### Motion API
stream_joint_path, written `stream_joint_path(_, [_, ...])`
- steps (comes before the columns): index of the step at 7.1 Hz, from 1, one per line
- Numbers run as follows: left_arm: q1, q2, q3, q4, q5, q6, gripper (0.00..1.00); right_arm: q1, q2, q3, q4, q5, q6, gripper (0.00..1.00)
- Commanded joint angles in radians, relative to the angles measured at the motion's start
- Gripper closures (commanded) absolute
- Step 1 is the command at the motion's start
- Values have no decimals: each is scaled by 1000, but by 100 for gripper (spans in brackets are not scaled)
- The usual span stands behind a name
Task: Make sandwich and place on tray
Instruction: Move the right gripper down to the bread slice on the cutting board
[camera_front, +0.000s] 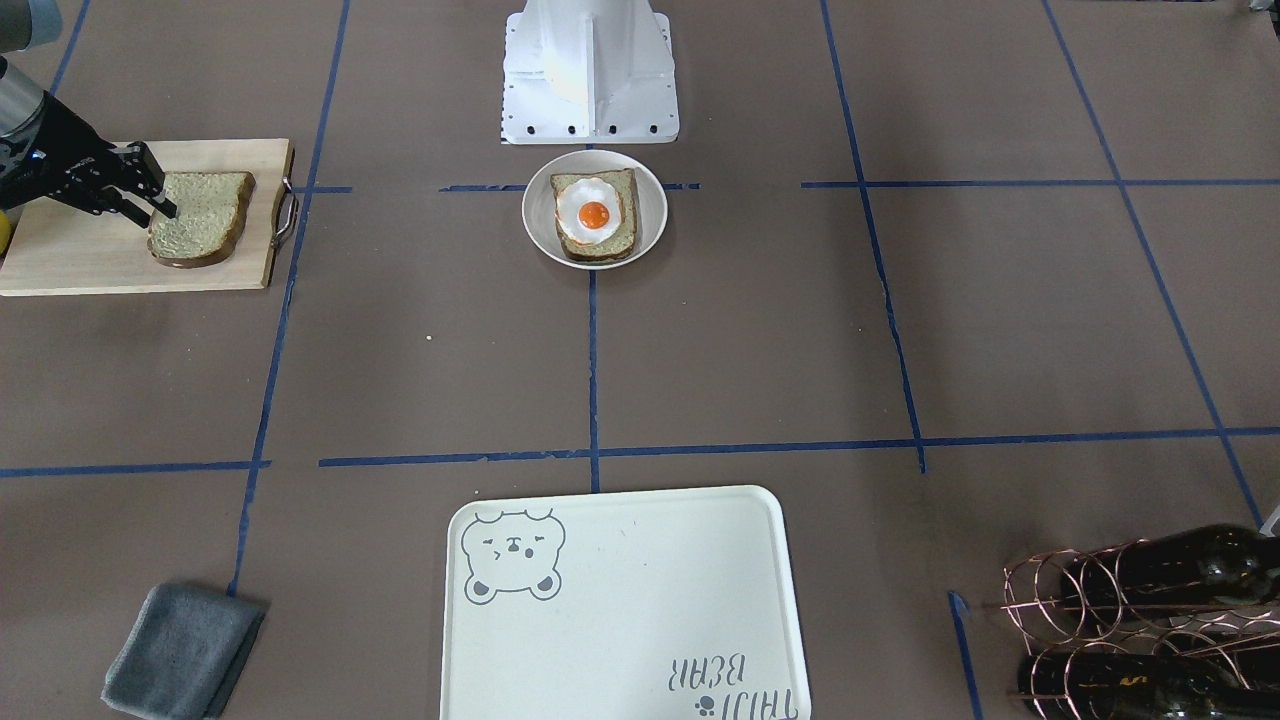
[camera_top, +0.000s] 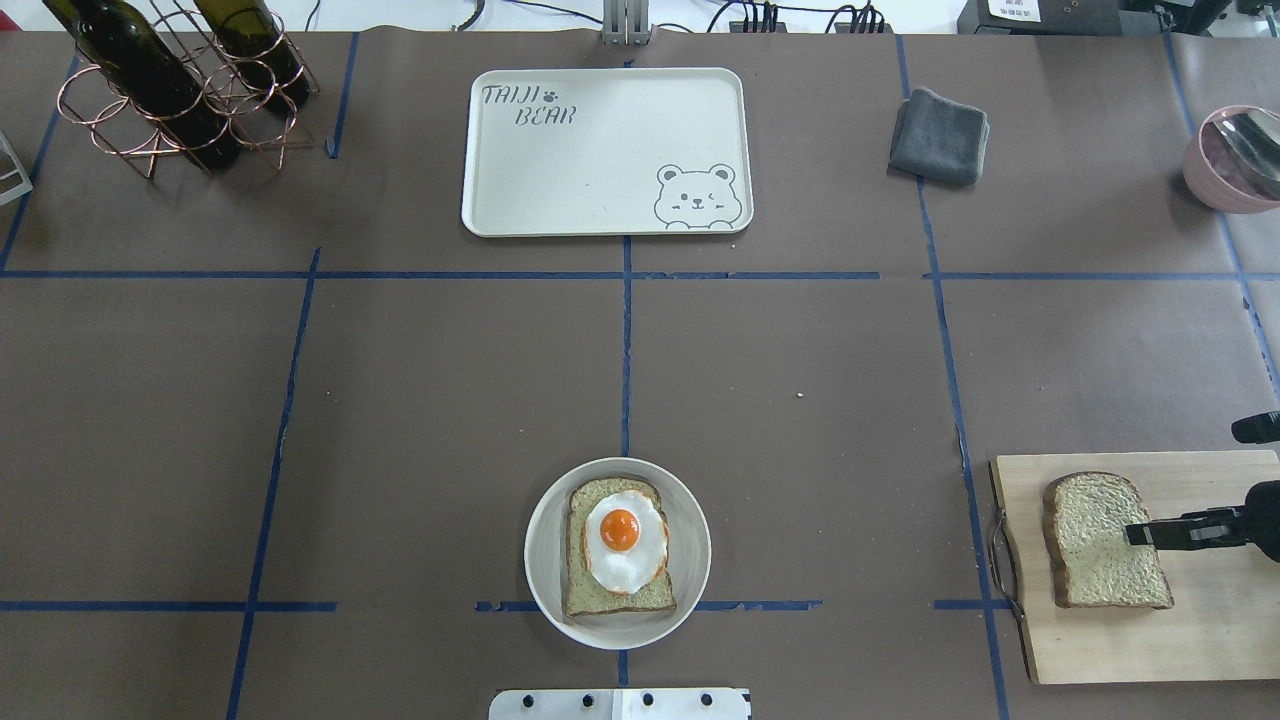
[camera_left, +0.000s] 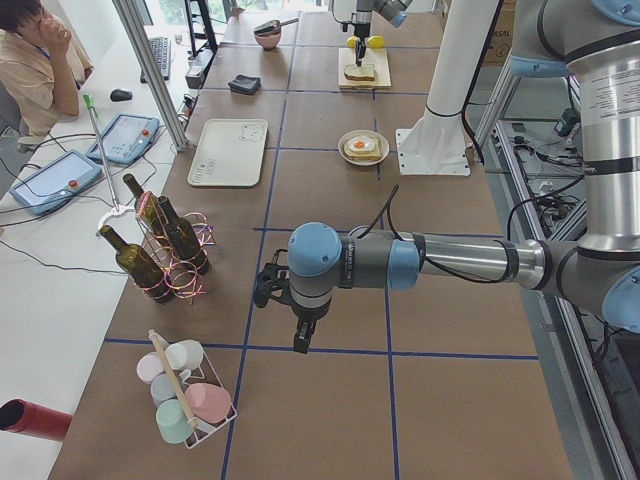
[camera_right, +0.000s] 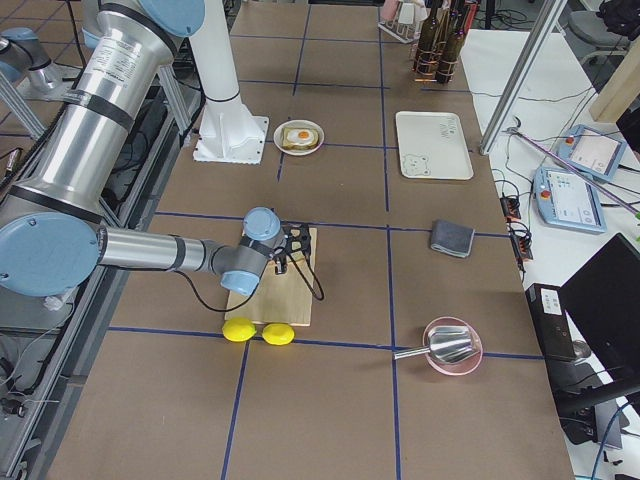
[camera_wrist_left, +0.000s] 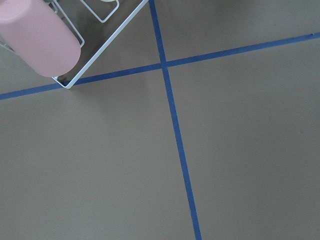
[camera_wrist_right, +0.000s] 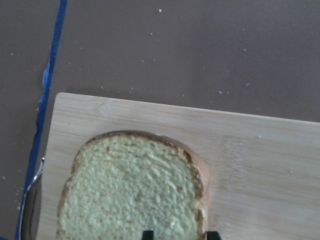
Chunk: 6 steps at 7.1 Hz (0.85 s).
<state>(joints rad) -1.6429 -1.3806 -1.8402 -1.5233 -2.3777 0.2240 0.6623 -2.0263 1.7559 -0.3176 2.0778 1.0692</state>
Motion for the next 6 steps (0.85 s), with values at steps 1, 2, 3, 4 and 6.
stream_joint_path(1, [0, 0, 1, 0, 0, 0, 0, -9, 1, -1, 0, -1, 0, 87])
stream_joint_path(2, [0, 0, 1, 0, -1, 0, 0, -9, 1, -1, 0, -1, 0, 100])
stream_joint_path(3, [0, 0, 1, 0, -1, 0, 0, -7, 3, 4, 0, -1, -3, 100])
stream_joint_path(4, [0, 0, 1, 0, 0, 0, 0, -6, 5, 8, 2, 1, -6, 100])
stream_joint_path(6, [0, 0, 1, -2, -1, 0, 0, 0, -2, 63, 0, 22, -2, 100])
